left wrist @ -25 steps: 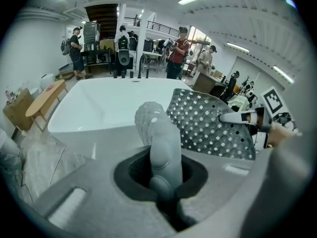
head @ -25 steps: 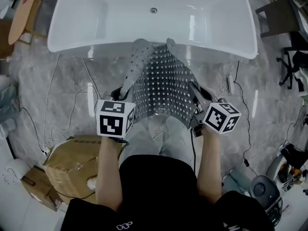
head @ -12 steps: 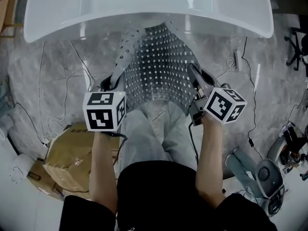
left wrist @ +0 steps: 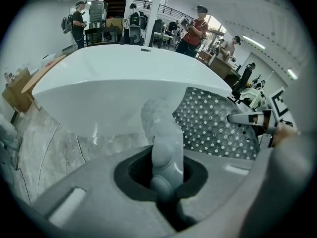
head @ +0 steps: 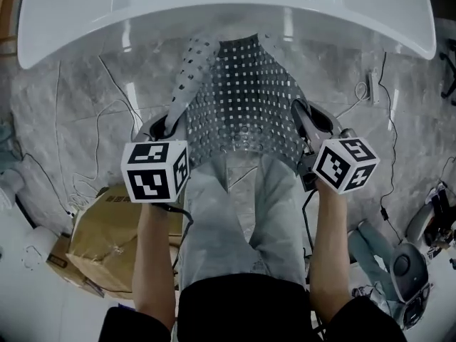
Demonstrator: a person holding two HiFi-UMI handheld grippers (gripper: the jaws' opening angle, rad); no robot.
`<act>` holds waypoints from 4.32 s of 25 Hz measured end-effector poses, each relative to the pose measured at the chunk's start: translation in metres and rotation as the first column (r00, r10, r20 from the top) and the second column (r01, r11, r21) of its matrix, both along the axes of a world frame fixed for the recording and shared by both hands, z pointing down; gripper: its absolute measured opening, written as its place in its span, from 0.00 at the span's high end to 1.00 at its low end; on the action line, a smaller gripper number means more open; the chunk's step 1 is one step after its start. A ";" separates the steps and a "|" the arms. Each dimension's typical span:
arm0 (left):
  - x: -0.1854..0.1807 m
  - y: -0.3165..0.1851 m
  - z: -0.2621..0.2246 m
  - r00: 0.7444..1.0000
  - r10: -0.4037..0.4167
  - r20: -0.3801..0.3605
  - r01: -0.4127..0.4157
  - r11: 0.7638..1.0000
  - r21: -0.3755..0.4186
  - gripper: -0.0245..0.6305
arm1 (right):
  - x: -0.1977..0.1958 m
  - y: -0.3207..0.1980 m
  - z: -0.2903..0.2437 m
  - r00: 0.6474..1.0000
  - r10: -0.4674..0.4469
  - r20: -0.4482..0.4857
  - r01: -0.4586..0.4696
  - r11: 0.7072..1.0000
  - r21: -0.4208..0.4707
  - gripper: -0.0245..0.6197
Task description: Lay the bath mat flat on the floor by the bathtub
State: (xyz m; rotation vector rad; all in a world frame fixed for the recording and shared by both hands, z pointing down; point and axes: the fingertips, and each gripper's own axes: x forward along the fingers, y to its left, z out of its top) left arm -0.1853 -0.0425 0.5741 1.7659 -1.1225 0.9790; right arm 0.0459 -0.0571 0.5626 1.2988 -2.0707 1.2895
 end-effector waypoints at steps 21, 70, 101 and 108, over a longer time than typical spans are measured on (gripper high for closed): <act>0.046 -0.023 0.168 0.999 0.033 -0.004 -0.033 0.999 -0.032 0.93 | 0.055 0.005 0.166 0.990 -0.032 -0.139 0.030 0.999 -0.020 0.93; -0.085 -0.036 0.444 0.946 -0.031 0.324 0.047 0.998 -0.042 0.92 | 0.153 -0.007 0.451 0.847 -0.046 -0.529 -0.061 0.982 -0.182 0.92; -0.057 0.070 0.350 0.973 -0.041 0.229 0.101 0.961 -0.258 0.96 | 0.028 0.075 0.361 0.932 -0.137 -0.336 -0.007 0.919 -0.395 0.87; -0.035 0.069 0.295 0.982 -0.107 0.158 0.143 0.961 -0.235 0.96 | 0.019 0.088 0.309 0.957 -0.100 -0.274 -0.020 0.915 -0.403 0.92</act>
